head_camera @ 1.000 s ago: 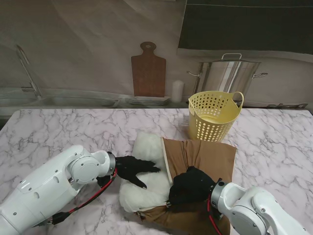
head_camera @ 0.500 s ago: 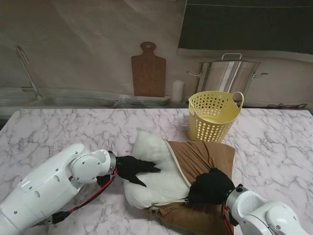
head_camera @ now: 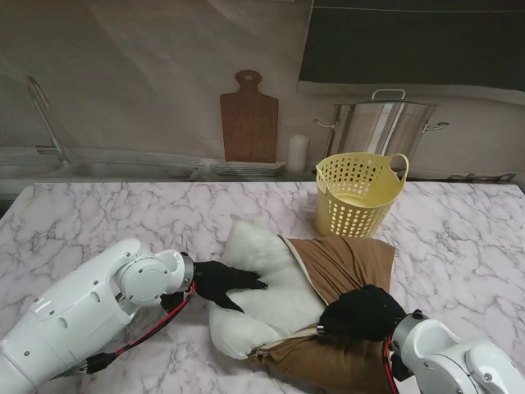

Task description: Remove the pillowcase from the pillow and put it in the laundry basket

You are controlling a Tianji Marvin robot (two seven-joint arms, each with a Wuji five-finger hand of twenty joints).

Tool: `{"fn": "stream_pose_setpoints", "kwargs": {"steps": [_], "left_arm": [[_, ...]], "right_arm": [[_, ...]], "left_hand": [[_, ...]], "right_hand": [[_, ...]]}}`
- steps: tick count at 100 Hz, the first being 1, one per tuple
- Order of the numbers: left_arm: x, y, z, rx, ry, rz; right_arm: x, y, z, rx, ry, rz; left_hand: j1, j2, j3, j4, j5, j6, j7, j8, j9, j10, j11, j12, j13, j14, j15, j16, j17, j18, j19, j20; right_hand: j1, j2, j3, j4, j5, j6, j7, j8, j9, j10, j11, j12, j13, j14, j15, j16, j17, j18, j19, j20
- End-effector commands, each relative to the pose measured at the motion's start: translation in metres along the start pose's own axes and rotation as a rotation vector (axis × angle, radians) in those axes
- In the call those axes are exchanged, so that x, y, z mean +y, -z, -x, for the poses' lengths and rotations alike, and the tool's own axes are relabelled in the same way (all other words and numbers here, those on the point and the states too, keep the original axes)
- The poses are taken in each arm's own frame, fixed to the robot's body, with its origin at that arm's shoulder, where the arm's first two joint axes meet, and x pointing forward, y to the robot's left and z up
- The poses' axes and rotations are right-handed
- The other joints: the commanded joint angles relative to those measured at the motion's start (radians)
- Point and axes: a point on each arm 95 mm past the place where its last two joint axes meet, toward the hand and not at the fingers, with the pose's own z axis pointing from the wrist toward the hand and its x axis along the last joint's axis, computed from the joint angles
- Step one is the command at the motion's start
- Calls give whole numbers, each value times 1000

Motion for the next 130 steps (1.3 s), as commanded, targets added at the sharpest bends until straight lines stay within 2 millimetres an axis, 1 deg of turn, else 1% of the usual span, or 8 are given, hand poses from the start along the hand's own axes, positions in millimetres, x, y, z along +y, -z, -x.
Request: {"fn": "stream_pose_setpoints", "kwargs": {"steps": [1, 28, 42, 55, 60, 74, 95, 130], "left_arm": [[46, 1, 31, -77, 50, 126], [50, 6, 32, -51, 16, 106], [52, 14, 33, -51, -5, 85], [51, 18, 31, -39, -21, 56], [50, 20, 30, -32, -28, 46], [47, 24, 28, -27, -45, 24], [45, 28, 27, -21, -67, 10], [47, 27, 23, 5, -87, 2]], "right_arm": [[-20, -5, 11, 7, 21, -27], [-2, -22, -10, 270, -210, 290], [12, -24, -19, 344, -347, 370], [26, -28, -25, 353, -382, 428], [32, -29, -25, 337, -369, 439], [50, -32, -24, 276, -313, 489], [76, -33, -18, 205, -227, 646], [103, -43, -7, 155, -117, 612]], "left_hand": [[61, -100, 18, 12, 59, 141, 92, 26, -21, 171, -8, -9, 49, 280, 52, -14, -13, 28, -615, 5], [39, -131, 19, 14, 68, 120, 91, 24, -29, 137, -12, -17, 9, 266, 23, -36, -23, 19, -651, -13], [29, -144, 18, 13, 72, 111, 92, 23, -30, 125, -12, -23, -11, 255, 10, -54, -25, 17, -670, -22], [21, -157, 18, 14, 68, 102, 88, 20, -28, 118, -9, -26, -19, 249, 6, -67, -24, 17, -683, -27], [17, -165, 18, 14, 65, 96, 86, 18, -26, 113, -8, -27, -21, 245, 6, -71, -24, 16, -687, -28], [15, -184, 22, 16, 58, 89, 79, 13, -25, 109, -6, -28, -22, 235, 6, -79, -21, 15, -696, -29], [12, -189, 26, 17, 58, 85, 77, 7, -20, 104, -3, -28, -14, 221, 8, -86, -23, 18, -707, -29], [16, -186, 27, 16, 65, 81, 80, 3, -10, 97, 0, -26, 0, 207, 9, -90, -17, 17, -712, -23]], "right_hand": [[-9, -22, 34, 23, -71, 90, -49, -60, -37, 56, -64, -48, 21, 169, -59, -61, -1, 397, 40, 7], [3, -105, 103, 21, -36, 62, 3, -104, -58, 62, -125, -160, 6, 175, -223, -171, 9, 400, 4, -47], [97, -190, 90, -12, -41, -48, 280, -310, -148, 93, -162, -255, -7, 173, -227, -177, 9, 393, 27, -41], [78, -184, 84, -7, -76, -32, 250, -344, -206, 106, -191, -288, -51, 183, -248, -192, -9, 393, 12, -46], [-2, -154, 138, 17, -125, 18, 48, -251, -228, 108, -189, -319, -69, 190, -255, -208, -16, 391, 8, -43], [-103, -169, 201, 12, -254, 169, -71, -233, -242, 112, -171, -313, -51, 194, -235, -195, 8, 390, 41, -18], [-86, -201, 245, 15, -68, 160, 30, -169, -57, 61, -31, -232, 55, 168, -108, -127, 92, 366, 166, 29], [-113, -196, 238, 15, -127, 165, -17, -184, -106, 69, -89, -254, -2, 178, -174, -172, 55, 372, 142, -3]]}}
